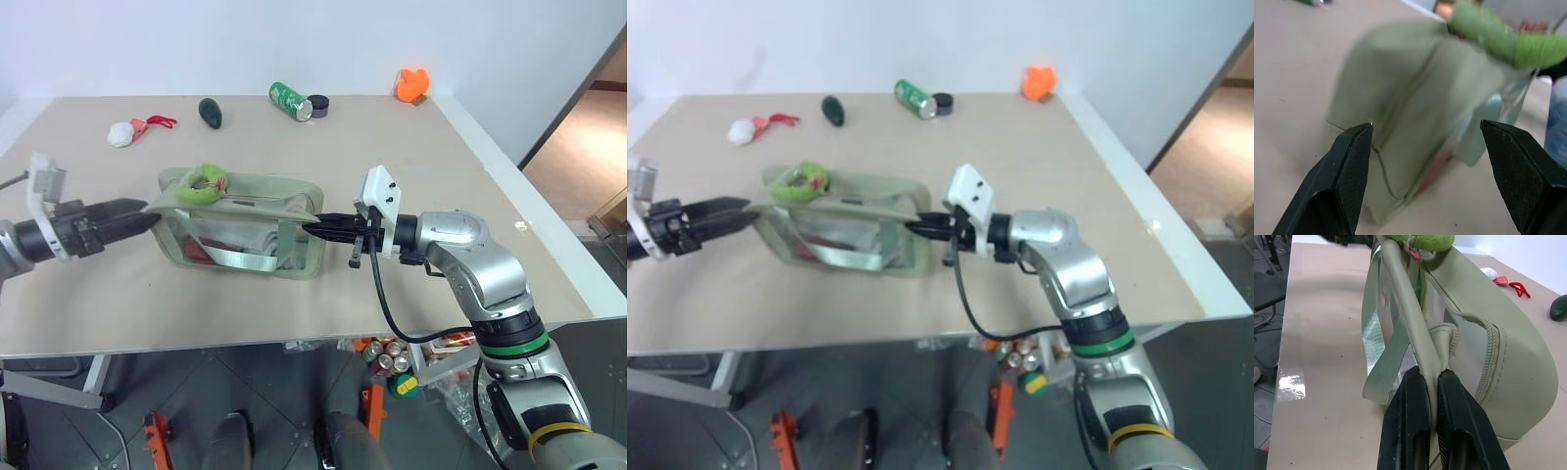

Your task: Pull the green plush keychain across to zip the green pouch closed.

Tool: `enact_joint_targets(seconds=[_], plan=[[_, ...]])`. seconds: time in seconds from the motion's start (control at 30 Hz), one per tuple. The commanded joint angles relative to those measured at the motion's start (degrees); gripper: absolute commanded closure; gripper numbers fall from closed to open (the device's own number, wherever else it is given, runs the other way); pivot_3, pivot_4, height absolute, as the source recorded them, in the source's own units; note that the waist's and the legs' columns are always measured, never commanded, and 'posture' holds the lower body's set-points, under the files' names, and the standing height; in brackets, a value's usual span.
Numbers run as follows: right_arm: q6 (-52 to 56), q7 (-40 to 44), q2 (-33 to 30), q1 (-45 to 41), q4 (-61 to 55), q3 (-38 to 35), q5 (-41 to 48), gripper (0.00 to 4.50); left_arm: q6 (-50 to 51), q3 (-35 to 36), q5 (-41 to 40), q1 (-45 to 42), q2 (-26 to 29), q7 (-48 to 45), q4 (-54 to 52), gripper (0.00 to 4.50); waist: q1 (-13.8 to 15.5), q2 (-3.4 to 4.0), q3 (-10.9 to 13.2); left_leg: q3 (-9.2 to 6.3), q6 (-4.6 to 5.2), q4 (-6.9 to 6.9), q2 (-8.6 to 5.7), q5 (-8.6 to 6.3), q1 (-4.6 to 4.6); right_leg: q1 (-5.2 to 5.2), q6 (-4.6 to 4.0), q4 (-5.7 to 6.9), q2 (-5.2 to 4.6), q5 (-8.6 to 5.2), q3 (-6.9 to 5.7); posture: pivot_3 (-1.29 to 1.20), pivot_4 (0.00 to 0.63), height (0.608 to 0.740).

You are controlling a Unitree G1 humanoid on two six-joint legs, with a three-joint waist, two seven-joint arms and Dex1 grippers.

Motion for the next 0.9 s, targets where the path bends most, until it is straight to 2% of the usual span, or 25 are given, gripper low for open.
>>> enact_joint_targets(seconds=[0.03, 0.13, 0.17, 0.47, 0.77, 0.8, 0.9], plan=[[0.32, -0.33, -0.6, 0.12, -1.9, -1.33, 0.34, 4.5, -1.65, -0.44, 1.15, -1.22, 0.2, -0.44, -0.11, 0.88, 0.0, 0.0, 0.0, -0.01, 0.0, 0.0, 0.0, 0.0, 0.0, 0.0, 0.0, 0.0, 0.0, 0.0, 0.0, 0.0, 0.15, 0.74], [0.52, -0.58, -0.81, 0.34, -2.2, -1.38, 0.39, 4.5, -0.78, -1.02, 1.18, -3.03, -0.57, 0.1, -0.06, 0.88, 0.0, 0.0, 0.0, -0.01, 0.0, 0.0, 0.0, 0.0, 0.0, 0.0, -0.01, 0.0, 0.0, 0.0, 0.0, 0.0, 0.15, 0.74], [0.56, -0.65, -0.85, 0.35, -2.24, -1.38, 0.4, 4.5, -0.45, -1.04, 0.93, -3.55, -0.88, 0.11, -0.17, 1.39, 0.0, 0.0, 0.0, -0.01, 0.0, 0.01, 0.0, 0.0, 0.0, 0.0, -0.01, 0.0, 0.0, 0.0, 0.0, 0.0, 0.15, 0.74], [0.55, -0.74, -0.87, 0.47, -2.2, -1.3, 0.4, 4.5, -0.83, -0.33, 0.46, -3.21, -0.71, -0.79, -3.08, 4.41, -0.01, 0.0, 0.0, -0.01, 0.0, 0.0, -0.01, 0.0, 0.0, 0.01, 0.08, 0.0, 0.01, 0.04, 0.01, 0.0, 0.15, 0.74], [0.79, -1.12, 0.24, -0.32, -0.12, -2.33, 1.33, 4.5, -1.51, -2.21, 2.9, -0.08, -0.1, 0.31, -7.42, 4.49, 0.06, -0.01, 0.0, -0.01, 0.0, 0.01, -0.01, 0.0, 0.0, 0.02, 0.01, 0.0, -0.01, -0.01, 0.01, 0.0, 0.15, 0.74], [1.4, -1.4, 0.49, -0.46, 0.24, -3.0, 1.98, 3.76, -1.44, -2.16, 2.96, 0.05, -0.21, 0.51, -7.72, 4.5, 0.09, -0.01, 0.0, -0.01, 0.0, 0.01, -0.02, 0.0, 0.0, 0.02, 0.0, 0.0, -0.02, -0.01, 0.01, 0.0, 0.15, 0.74], [2.44, -1.08, -0.02, -0.45, 0.25, -4.5, 3.31, 2.9, -1.17, -1.88, 2.81, 0.35, -0.52, 0.92, -8.39, 4.5, 0.19, 0.0, 0.0, 0.0, 0.0, 0.02, -0.03, 0.0, 0.0, 0.03, 0.01, 0.0, -0.04, -0.01, 0.02, 0.0, 0.15, 0.74]])
